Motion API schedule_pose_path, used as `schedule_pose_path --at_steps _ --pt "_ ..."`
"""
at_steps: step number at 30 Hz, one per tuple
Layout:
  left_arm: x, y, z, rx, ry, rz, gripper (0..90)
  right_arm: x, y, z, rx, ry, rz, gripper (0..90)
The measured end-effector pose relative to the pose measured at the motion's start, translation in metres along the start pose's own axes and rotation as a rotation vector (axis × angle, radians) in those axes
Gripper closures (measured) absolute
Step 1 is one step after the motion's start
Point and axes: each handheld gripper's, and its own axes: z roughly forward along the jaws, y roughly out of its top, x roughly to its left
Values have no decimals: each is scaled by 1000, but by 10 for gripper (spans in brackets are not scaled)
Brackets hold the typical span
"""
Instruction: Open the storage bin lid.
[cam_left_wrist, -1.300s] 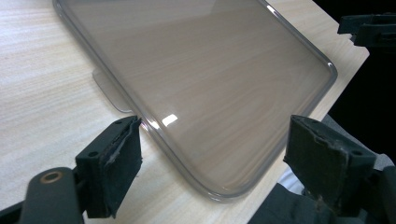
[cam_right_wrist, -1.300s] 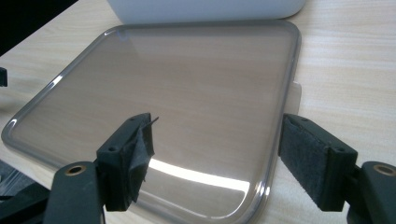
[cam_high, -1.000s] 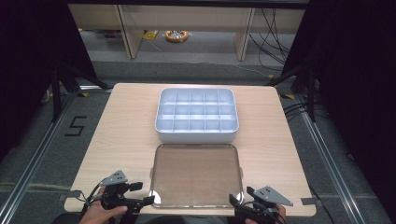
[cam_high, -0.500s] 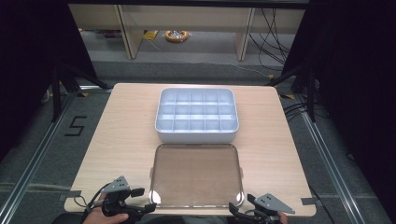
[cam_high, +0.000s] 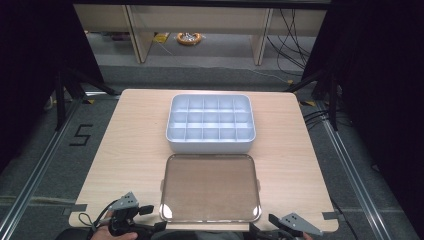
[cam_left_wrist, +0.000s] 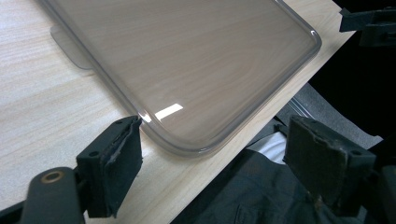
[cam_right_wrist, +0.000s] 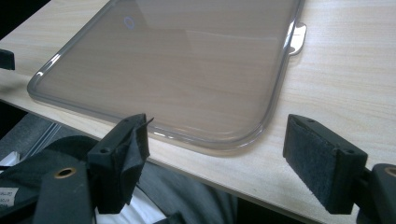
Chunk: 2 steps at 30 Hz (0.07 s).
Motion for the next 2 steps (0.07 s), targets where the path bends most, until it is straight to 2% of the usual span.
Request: schedule_pose_path --at_steps 1,2 --pt "0 0 0 -2 -1 -2 184 0 0 0 4 -3 -4 234" --pt "0 0 0 -4 0 -9 185 4 0 -1 15 -3 43 235"
